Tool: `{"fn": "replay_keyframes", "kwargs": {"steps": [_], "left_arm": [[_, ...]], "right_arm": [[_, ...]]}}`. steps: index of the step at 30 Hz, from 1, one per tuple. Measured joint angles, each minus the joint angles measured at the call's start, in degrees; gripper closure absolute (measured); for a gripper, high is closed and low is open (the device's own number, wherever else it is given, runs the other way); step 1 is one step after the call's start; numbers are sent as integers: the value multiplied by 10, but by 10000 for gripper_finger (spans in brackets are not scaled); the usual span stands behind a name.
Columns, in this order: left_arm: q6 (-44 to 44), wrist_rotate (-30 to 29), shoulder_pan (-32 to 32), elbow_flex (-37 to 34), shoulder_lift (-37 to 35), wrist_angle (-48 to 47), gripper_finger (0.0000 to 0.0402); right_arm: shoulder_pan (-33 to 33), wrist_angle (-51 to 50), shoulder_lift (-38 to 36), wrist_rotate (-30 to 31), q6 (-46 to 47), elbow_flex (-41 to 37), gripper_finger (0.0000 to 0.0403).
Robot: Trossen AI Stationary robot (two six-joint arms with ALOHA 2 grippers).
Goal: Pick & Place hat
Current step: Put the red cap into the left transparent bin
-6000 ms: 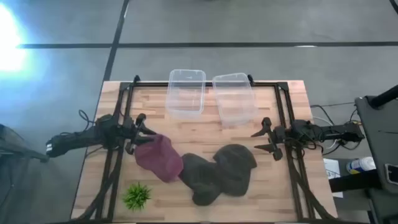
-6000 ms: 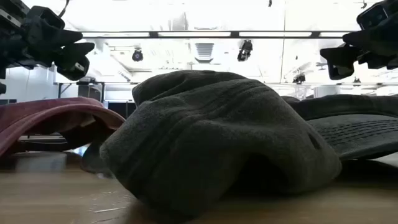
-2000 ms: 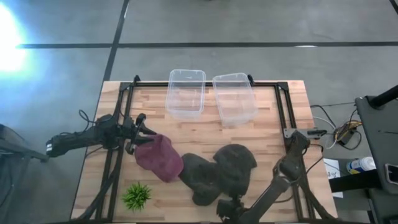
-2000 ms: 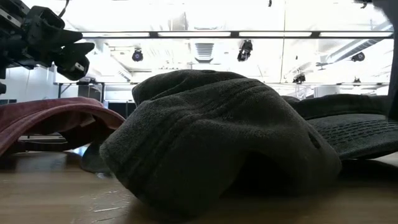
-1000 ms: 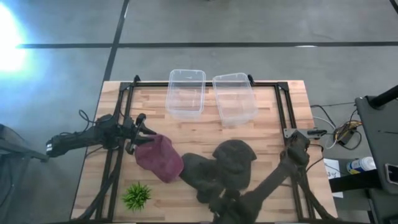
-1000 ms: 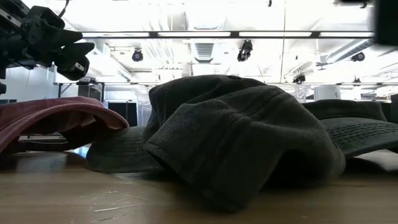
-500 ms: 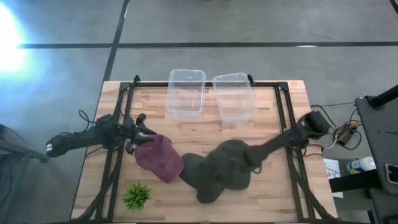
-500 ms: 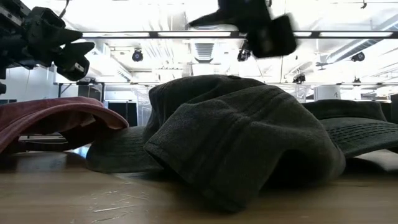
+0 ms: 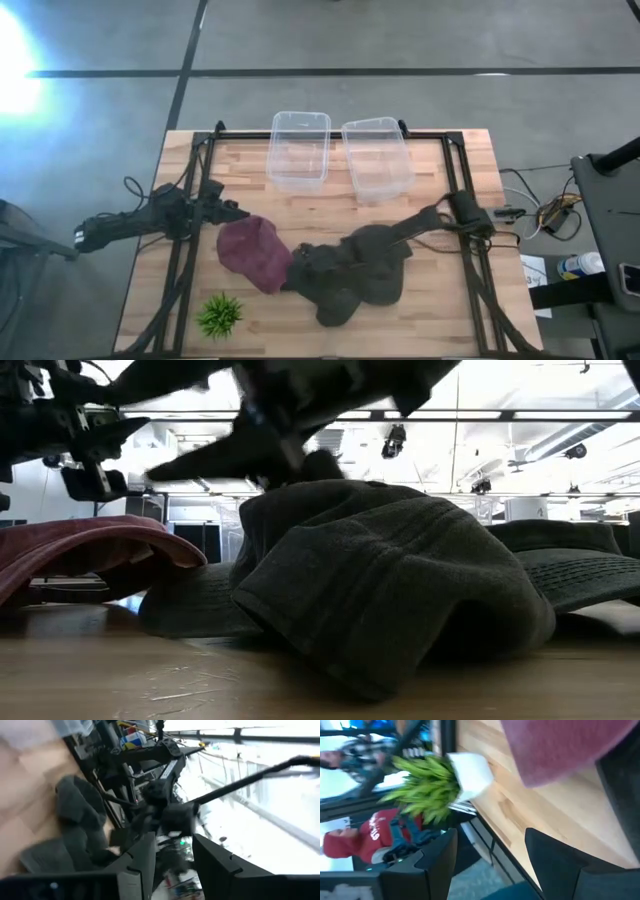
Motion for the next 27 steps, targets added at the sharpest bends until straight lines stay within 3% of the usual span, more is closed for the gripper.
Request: {"fn": "replay_keyframes", "kwargs": {"steps": [3, 7, 12, 16, 21, 27], "left_arm": [[-52, 1, 0, 0, 0, -2, 278], [-90, 85, -5, 1, 7, -66, 279], [-42, 135, -17, 32, 56, -173, 296], [40, 105, -19, 61, 97, -321, 315], [37, 60, -21, 61, 164, -316, 330], [26, 41, -24, 59, 238, -289, 331]], "right_arm": [[6, -17, 31, -10, 22, 34, 172], [6, -20, 62, 14, 45, 65, 172], [-3, -58, 95, 75, 61, 101, 172], [-13, -104, 105, 138, 66, 110, 172], [-26, -133, 89, 236, 59, 108, 172], [-41, -114, 87, 238, -1, 114, 179]]}}
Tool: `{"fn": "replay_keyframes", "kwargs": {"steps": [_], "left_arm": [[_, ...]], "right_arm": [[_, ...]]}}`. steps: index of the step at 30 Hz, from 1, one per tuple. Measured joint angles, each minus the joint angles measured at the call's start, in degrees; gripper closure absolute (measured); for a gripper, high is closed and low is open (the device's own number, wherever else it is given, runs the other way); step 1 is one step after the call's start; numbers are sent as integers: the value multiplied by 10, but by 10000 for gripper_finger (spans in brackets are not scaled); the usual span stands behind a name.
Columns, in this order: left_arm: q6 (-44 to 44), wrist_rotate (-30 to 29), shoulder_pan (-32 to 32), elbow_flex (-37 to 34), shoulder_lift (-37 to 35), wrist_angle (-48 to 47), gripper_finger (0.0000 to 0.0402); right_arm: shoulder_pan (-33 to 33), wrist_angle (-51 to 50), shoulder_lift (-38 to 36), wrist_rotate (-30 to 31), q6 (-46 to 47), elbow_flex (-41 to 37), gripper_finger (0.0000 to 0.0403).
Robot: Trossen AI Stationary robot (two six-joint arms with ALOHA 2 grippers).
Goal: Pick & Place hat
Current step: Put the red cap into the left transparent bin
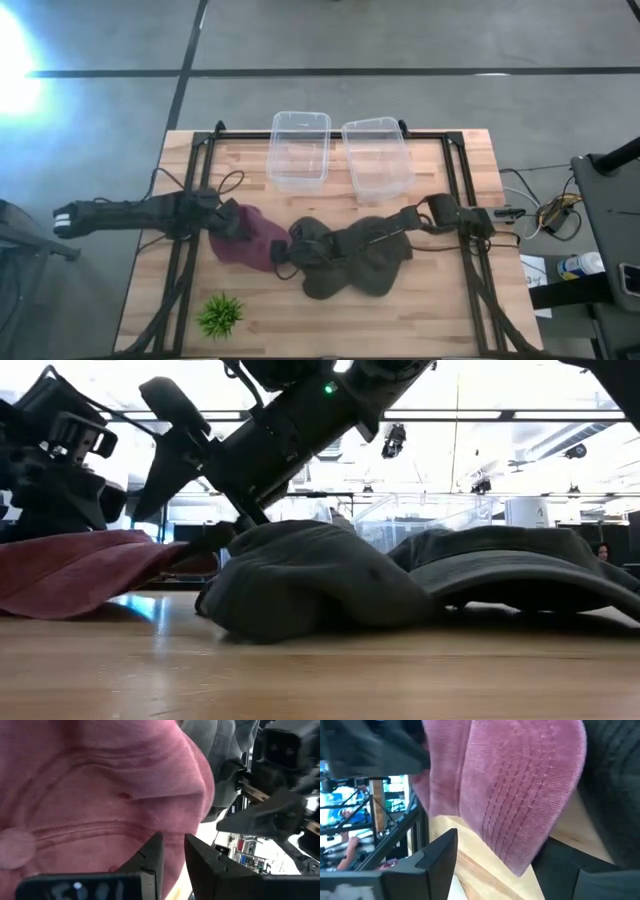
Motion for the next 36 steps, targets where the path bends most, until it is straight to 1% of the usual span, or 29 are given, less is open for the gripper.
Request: {"fn": "replay_keyframes", "kwargs": {"steps": [2, 4, 10, 13, 15, 17, 19, 22, 24, 27, 31, 33, 36], "left_arm": [[0, 0, -4, 0, 22, 28, 331], [0, 0, -8, 0, 42, 61, 331], [-1, 0, -14, 0, 97, 160, 331], [-4, -3, -16, 0, 120, 185, 331], [-2, 0, -16, 6, 128, 183, 331], [9, 1, -17, 25, 131, 188, 331], [16, 2, -17, 49, 129, 186, 331], [31, 2, -17, 100, 122, 190, 331], [50, 3, -17, 139, 119, 187, 331], [87, 3, -17, 197, 113, 179, 331], [147, 3, -20, 272, 103, 179, 331], [181, 2, -23, 308, 97, 181, 331], [234, 1, -24, 354, 92, 182, 331]], "right_arm": [[-4, 2, 0, 0, -23, 9, 192], [-7, 2, -1, -5, -44, 17, 215], [-20, -4, -1, -8, -64, 24, 312], [-25, -4, -5, -10, -88, 19, 355], [-25, -9, -13, -10, -115, 19, 380], [-25, -46, -36, -12, -143, 19, 388], [-23, -113, -67, -13, -172, 19, 388], [-12, -223, -116, 5, -219, 18, 388], [-4, -268, -154, 16, -261, 17, 388], [13, -297, -218, 60, -300, 16, 388], [24, -300, -296, 149, -347, 14, 389], [24, -300, -329, 199, -370, 14, 389], [13, -298, -363, 308, -424, 14, 389]]}}
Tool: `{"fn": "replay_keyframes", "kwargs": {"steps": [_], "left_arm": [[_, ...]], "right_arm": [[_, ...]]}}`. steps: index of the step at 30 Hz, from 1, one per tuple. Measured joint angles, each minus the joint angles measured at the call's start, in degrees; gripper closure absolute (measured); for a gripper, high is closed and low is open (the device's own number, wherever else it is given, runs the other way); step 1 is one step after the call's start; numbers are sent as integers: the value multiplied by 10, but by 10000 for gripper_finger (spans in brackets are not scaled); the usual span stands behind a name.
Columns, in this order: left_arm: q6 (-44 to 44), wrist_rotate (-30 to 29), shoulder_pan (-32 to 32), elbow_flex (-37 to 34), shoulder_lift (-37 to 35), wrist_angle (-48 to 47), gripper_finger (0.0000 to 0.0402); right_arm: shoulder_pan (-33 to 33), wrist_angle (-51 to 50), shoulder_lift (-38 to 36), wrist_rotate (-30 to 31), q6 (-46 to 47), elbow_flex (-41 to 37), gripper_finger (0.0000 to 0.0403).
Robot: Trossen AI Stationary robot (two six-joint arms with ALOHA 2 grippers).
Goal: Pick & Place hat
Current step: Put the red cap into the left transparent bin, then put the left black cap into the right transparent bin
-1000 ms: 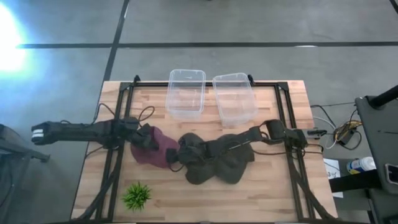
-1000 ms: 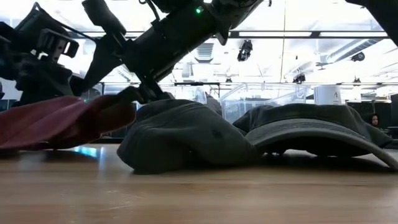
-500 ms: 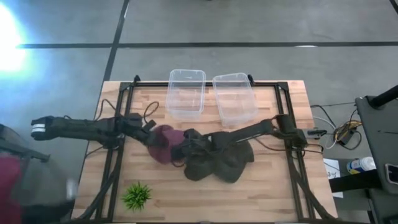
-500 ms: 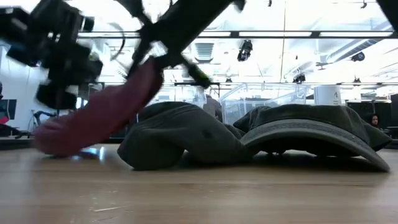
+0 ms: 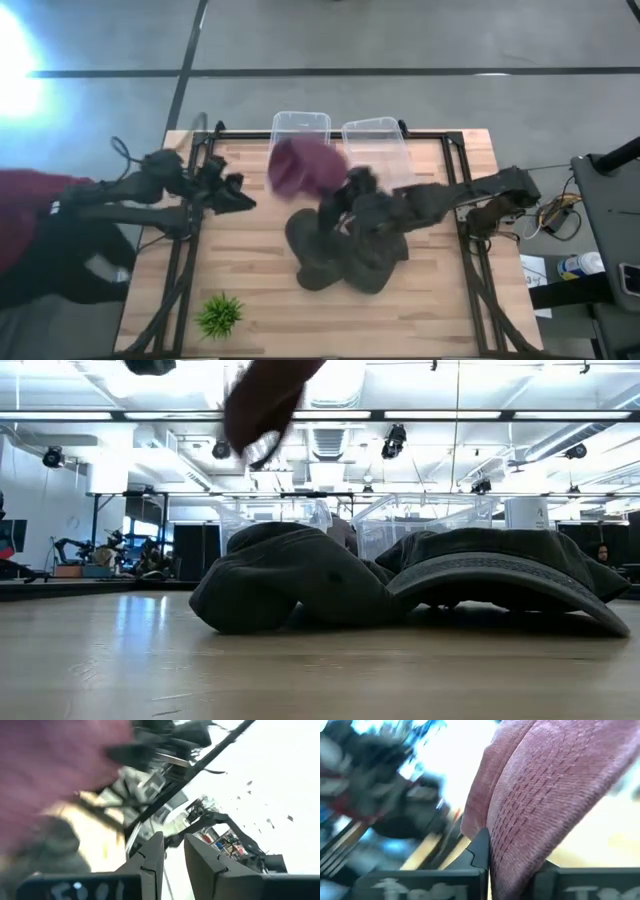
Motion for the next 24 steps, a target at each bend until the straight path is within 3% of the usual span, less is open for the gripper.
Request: {"fn": "replay_keyframes", "kwargs": {"steps": [2, 3, 7, 11, 13, 20, 24], "left_arm": [[28, -4, 0, 20, -1, -1, 331], [40, -9, 0, 27, -1, -1, 331], [54, -40, 0, 30, 0, -11, 331], [50, -60, 0, 13, 3, -83, 331], [36, -70, 0, -4, 4, -122, 331], [-42, -74, -8, -108, 8, -138, 331], [-83, -72, -24, -172, 12, -71, 331]], "right_arm": [[-32, -3, -9, 36, -21, 0, 389], [-56, -4, -9, 22, -25, 0, 389], [-170, -4, 31, -123, -20, -1, 389], [-260, -5, 88, -301, 3, -2, 388], [-285, -6, 113, -342, 4, -2, 380], [-284, 16, 131, -339, -45, -1, 302], [-261, 3, 107, -339, -66, -1, 240]]}}
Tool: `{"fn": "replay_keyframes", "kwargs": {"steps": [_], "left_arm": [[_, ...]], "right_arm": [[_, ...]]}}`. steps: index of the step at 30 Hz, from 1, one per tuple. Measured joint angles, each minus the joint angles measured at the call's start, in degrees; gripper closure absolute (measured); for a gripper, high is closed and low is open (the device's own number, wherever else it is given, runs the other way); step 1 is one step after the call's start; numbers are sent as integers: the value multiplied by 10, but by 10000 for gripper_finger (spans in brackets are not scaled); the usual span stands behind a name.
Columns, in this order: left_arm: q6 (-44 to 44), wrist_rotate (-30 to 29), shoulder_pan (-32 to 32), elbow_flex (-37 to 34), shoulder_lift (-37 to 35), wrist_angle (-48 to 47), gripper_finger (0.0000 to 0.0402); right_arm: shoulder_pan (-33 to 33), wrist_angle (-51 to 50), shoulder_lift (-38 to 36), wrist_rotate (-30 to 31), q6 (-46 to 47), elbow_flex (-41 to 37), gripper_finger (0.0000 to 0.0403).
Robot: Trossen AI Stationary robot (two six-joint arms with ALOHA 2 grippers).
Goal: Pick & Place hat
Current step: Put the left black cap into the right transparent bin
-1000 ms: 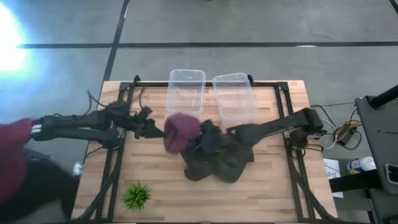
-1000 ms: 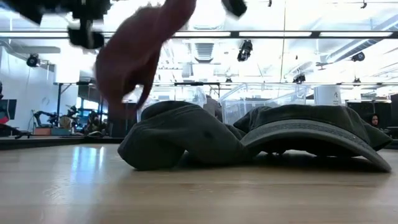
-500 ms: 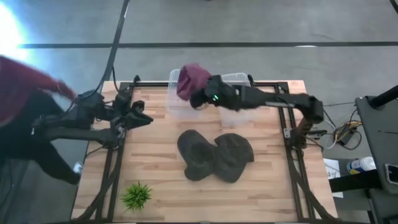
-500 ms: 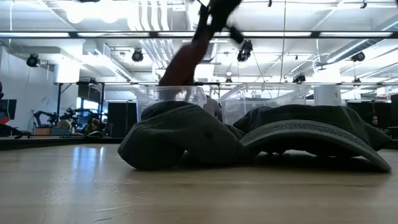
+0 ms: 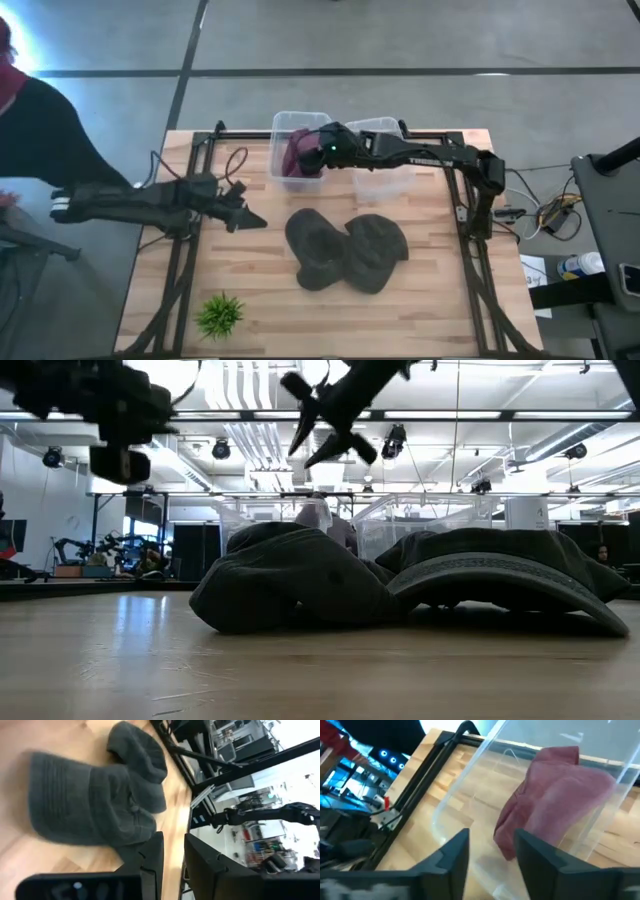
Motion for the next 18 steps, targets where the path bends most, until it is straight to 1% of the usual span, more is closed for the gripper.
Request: {"fn": "replay_keyframes", "kwargs": {"steps": [2, 3, 6, 8, 10, 12, 14, 15, 18], "left_arm": [[-20, 0, -10, -37, 9, 46, 331], [-32, 0, -17, -53, 15, 87, 331], [-55, 0, -34, -91, 35, 205, 331], [-67, 0, -44, -103, 55, 244, 331], [-71, 0, -53, -103, 83, 240, 331], [-64, 0, -59, -95, 114, 235, 331], [-45, -4, -63, -80, 156, 240, 331], [-32, -7, -63, -72, 177, 235, 331], [2, -25, -62, -47, 233, 205, 331]], "right_arm": [[23, -33, -24, 6, -6, 0, 213], [41, -57, -37, 11, -8, 0, 201], [110, -169, -67, 41, 8, 1, 177], [161, -261, -73, 53, 60, 1, 168], [207, -349, -73, 48, 138, -1, 165], [249, -394, -71, 49, 216, -12, 164], [285, -384, -69, 50, 291, -36, 166], [298, -361, -67, 48, 321, -51, 168], [321, -227, -59, 46, 381, -100, 173]]}}
